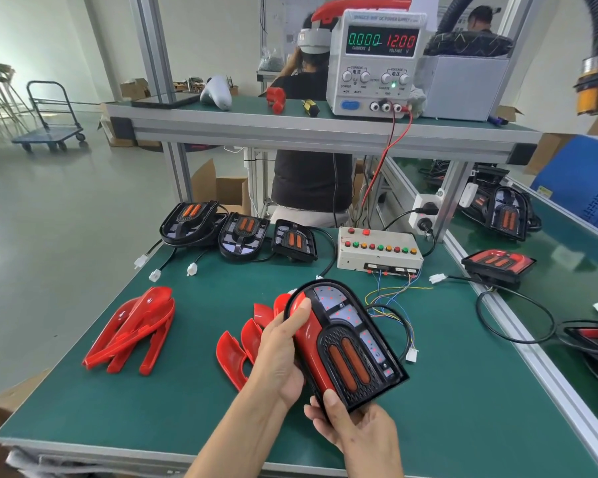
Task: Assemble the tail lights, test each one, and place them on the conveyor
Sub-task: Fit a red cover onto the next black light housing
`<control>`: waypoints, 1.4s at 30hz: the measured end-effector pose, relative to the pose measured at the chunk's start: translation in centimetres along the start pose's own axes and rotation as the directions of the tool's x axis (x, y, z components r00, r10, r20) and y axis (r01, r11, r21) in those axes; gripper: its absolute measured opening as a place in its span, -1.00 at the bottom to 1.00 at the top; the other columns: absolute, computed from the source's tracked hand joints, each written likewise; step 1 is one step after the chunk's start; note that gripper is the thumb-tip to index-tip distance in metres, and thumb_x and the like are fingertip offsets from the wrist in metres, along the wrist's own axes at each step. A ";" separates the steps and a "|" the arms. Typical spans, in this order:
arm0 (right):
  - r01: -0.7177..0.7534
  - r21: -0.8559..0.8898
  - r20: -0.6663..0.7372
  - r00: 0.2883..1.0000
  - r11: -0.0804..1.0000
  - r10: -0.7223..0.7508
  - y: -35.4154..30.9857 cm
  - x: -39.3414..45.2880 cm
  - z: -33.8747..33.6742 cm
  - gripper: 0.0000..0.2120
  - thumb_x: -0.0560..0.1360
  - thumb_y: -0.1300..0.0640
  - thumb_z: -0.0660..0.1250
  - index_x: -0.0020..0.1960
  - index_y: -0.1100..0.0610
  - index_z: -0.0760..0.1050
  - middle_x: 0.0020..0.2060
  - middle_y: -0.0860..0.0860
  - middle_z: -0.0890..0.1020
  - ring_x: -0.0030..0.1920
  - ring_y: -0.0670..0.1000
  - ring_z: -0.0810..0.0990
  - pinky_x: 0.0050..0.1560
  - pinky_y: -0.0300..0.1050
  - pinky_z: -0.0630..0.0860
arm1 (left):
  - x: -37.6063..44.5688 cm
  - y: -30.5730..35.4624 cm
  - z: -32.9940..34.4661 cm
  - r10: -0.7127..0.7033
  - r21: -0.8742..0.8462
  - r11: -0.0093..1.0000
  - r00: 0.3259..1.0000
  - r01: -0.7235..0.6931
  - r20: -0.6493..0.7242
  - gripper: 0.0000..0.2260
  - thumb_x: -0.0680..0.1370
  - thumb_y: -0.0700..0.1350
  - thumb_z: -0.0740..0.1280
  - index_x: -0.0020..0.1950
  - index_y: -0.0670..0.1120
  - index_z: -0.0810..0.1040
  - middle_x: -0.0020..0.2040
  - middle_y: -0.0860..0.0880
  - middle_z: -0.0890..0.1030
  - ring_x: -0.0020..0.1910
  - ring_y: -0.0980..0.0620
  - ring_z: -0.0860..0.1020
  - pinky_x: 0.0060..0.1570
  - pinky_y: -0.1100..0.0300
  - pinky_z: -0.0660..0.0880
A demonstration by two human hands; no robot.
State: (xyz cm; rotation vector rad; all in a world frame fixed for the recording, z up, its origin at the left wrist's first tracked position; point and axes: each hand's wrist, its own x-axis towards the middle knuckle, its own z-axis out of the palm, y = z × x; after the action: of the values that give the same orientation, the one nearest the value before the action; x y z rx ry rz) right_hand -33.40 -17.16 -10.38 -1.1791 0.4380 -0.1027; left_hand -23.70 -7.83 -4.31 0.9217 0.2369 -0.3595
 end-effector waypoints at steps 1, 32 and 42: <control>-0.003 -0.005 0.010 1.000 1.000 0.003 0.1 0.1 0.0 -0.86 0.50 0.30 0.46 -0.02 0.39 0.62 -0.20 0.26 0.74 -0.17 0.21 0.77 -0.29 -0.20 0.65 | 0.0 0.2 -0.1 -0.038 -0.001 0.999 0.999 0.038 0.024 -0.47 0.34 0.07 0.50 0.23 -0.17 0.66 0.12 -0.21 0.71 0.08 -0.18 0.70 -0.02 0.00 0.66; 0.068 -0.017 0.045 0.997 0.998 -0.067 0.7 0.5 -0.4 -0.57 0.31 0.06 0.51 0.08 0.30 0.61 -0.14 0.25 0.74 -0.09 0.24 0.76 -0.16 -0.16 0.67 | 0.3 0.2 -0.1 -0.010 -0.144 0.990 1.000 0.005 -0.030 -0.48 0.33 0.00 0.50 0.24 -0.21 0.65 0.04 -0.20 0.73 -0.11 -0.12 0.73 -0.23 0.05 0.66; -0.028 -0.091 0.018 0.999 0.995 0.030 -0.6 -0.3 0.2 -0.83 0.52 0.22 0.44 0.04 0.32 0.62 -0.15 0.21 0.75 -0.12 0.17 0.77 -0.21 -0.15 0.67 | 0.6 0.6 -0.6 0.002 0.070 0.998 0.999 -0.005 0.037 -0.58 0.51 0.13 0.42 0.22 -0.12 0.64 0.11 -0.18 0.72 0.08 -0.17 0.70 -0.11 -0.02 0.67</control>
State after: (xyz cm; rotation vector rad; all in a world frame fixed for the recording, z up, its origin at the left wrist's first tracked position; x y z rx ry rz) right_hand -33.49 -17.11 -9.64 -1.2611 0.4467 -0.0466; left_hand -22.93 -7.20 -4.45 0.9839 0.1894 -0.3833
